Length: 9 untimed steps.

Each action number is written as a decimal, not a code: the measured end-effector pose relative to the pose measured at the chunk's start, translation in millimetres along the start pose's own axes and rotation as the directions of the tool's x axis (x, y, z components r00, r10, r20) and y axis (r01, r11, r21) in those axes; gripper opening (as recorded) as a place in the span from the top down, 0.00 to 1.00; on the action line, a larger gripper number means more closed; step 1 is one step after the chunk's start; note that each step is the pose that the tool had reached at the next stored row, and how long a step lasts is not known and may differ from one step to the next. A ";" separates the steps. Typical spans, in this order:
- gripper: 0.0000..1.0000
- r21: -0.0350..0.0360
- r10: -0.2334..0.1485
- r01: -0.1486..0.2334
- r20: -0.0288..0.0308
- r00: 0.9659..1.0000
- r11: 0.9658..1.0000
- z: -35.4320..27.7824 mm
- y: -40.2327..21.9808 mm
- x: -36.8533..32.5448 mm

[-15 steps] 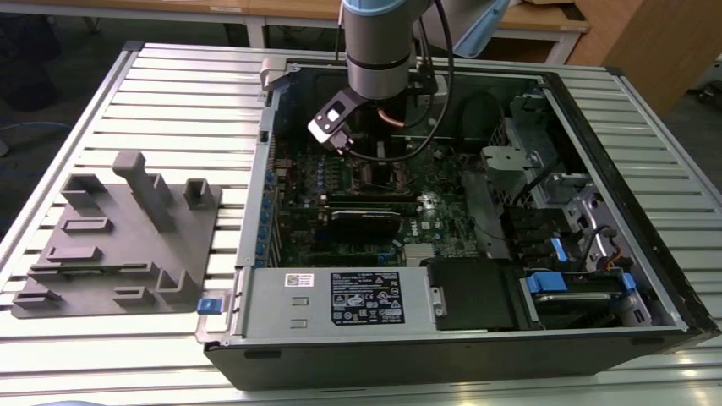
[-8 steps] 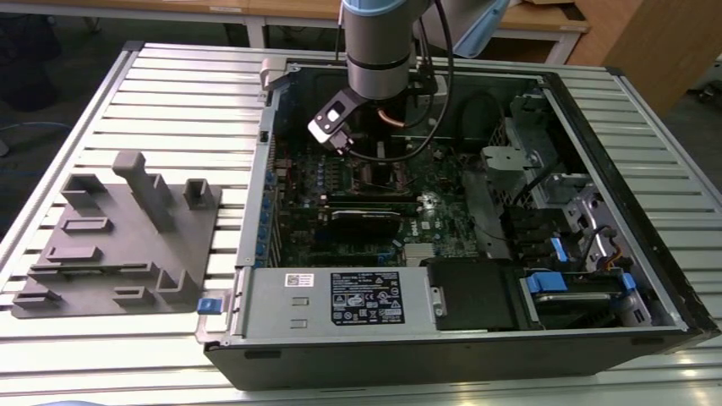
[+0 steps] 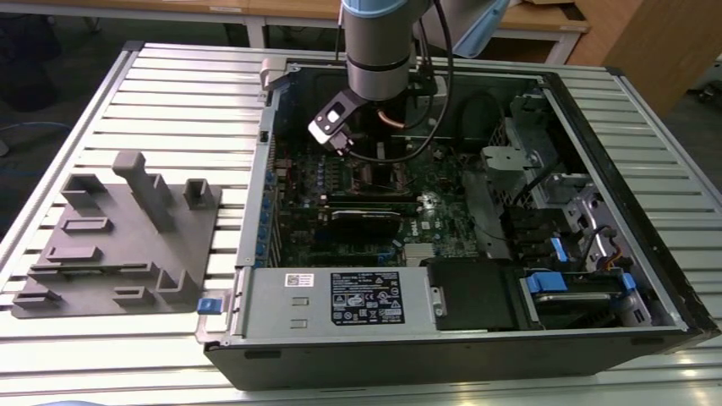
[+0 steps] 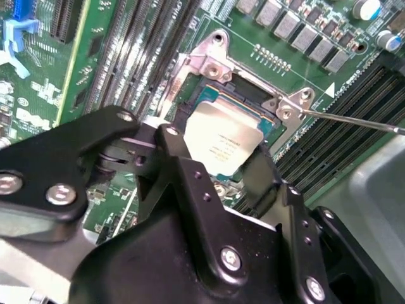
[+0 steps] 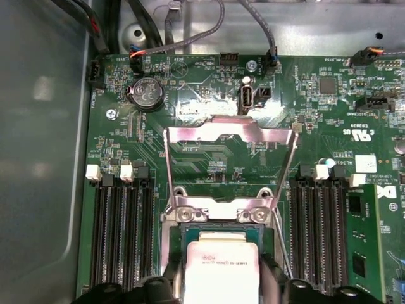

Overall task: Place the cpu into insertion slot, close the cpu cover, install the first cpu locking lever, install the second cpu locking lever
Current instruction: 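Place the cpu into insertion slot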

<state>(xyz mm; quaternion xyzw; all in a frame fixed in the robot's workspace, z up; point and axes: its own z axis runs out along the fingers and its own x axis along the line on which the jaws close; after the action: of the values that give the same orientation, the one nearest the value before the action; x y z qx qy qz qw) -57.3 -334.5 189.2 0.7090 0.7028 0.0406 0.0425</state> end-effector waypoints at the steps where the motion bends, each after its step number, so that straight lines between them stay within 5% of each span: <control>1: 0.45 0.000 0.000 0.000 0.001 1.000 1.000 -0.1 0.0 -0.1; 2: 0.39 0.001 0.000 0.000 0.001 1.000 1.000 -0.2 -0.1 -0.2; 9: 0.39 0.001 0.000 0.000 0.001 1.000 1.000 -3.3 0.2 -0.3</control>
<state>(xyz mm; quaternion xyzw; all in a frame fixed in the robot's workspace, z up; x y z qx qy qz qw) -57.4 -334.8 192.5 0.7090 0.7028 0.0398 0.0427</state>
